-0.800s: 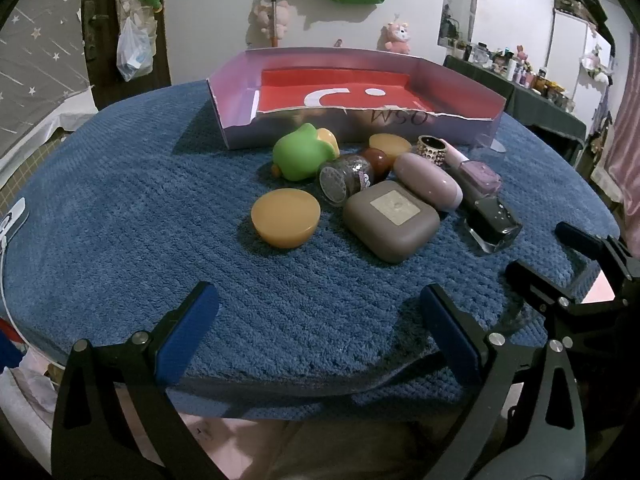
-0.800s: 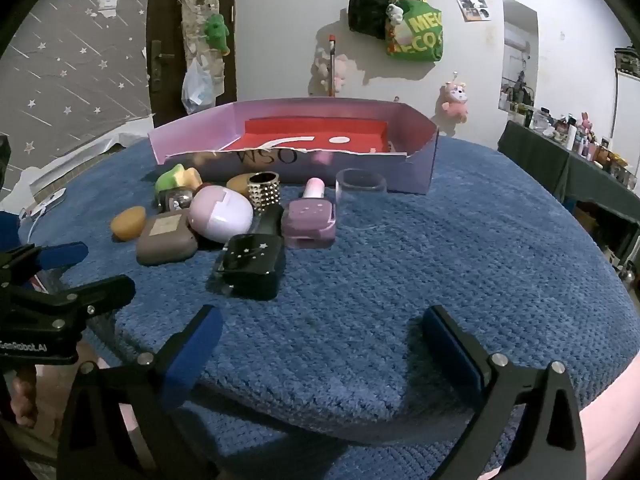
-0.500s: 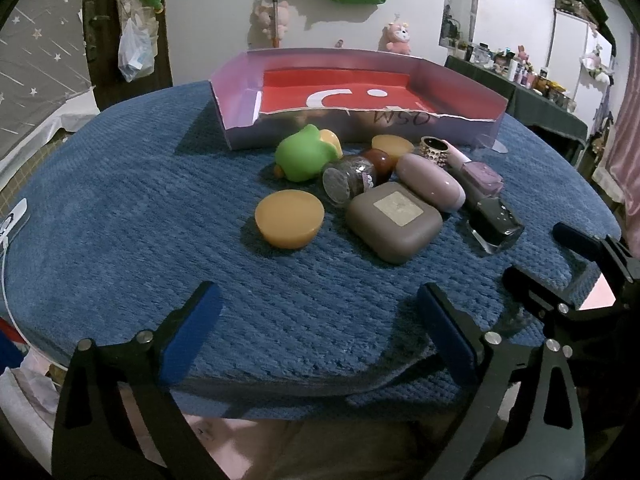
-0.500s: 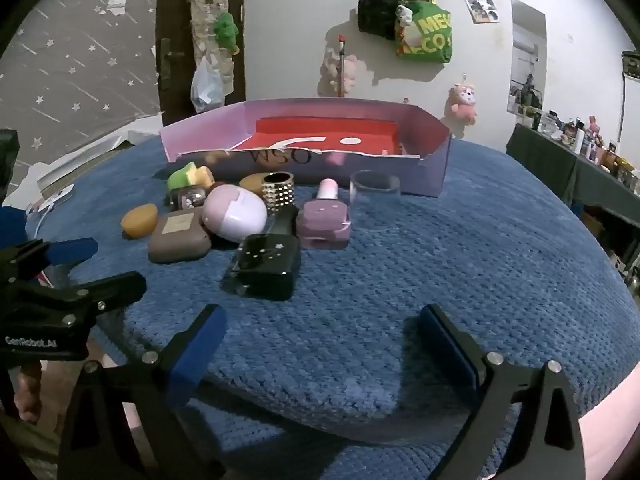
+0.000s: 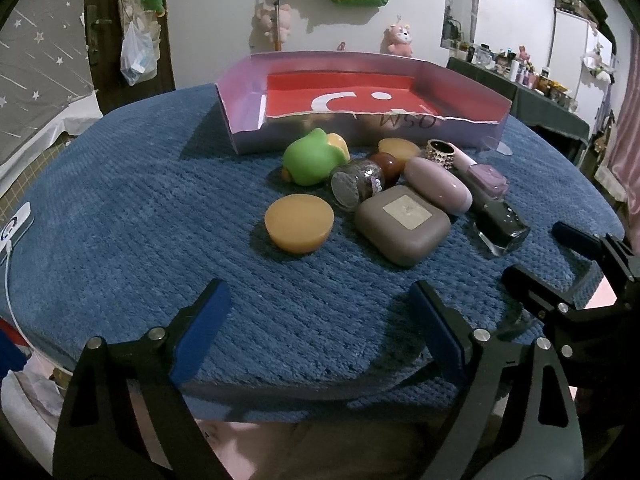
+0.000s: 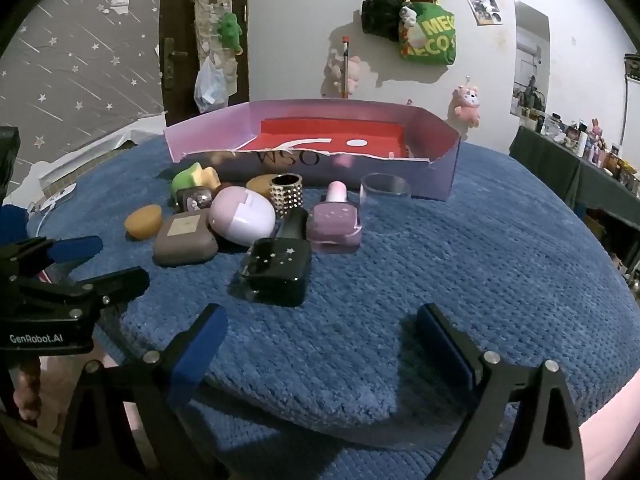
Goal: Organize rigid objects
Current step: 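Move left gripper to the orange round sponge while right gripper approaches the black nail polish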
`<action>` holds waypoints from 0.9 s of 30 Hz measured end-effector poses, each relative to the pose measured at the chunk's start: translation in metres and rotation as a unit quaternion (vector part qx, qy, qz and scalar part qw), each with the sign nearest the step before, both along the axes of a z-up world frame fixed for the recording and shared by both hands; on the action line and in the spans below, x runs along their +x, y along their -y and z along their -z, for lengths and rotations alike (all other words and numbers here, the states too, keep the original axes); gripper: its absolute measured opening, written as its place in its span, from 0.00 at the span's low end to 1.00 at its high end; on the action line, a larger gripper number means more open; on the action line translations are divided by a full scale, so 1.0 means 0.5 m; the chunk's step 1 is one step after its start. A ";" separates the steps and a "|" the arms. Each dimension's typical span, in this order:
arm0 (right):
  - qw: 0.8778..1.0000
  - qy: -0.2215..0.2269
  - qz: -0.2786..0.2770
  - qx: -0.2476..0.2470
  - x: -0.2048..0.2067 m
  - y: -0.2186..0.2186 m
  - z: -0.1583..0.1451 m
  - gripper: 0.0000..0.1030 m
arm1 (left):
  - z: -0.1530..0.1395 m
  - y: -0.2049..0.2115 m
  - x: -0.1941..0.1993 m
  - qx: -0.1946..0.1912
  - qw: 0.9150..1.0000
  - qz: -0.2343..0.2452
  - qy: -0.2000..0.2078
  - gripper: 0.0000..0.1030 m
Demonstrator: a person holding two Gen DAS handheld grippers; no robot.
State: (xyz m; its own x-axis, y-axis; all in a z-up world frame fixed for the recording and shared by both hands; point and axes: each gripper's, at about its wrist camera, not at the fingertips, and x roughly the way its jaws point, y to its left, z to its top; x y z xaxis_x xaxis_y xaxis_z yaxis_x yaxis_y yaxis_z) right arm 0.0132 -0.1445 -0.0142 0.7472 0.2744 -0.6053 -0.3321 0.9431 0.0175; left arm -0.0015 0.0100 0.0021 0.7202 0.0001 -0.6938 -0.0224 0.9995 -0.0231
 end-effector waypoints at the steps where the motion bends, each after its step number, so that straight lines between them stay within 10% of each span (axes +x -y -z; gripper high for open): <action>1: 1.000 0.001 -0.001 0.000 0.001 -0.002 0.000 0.94 | -0.001 -0.001 0.000 0.000 1.000 -0.001 0.001 0.85; 27: 0.999 0.010 -0.038 0.026 0.051 -0.057 -0.006 0.62 | 0.001 -0.032 0.055 0.002 1.000 -0.015 0.015 0.64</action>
State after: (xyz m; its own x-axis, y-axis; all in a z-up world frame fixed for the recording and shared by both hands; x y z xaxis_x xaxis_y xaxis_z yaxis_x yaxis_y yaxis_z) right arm 0.0388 -0.1160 -0.0114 0.7347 0.3618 -0.5738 -0.4044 0.9128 0.0577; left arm 0.0260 0.0260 0.0014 0.7396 0.0245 -0.6726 -0.0519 0.9984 -0.0207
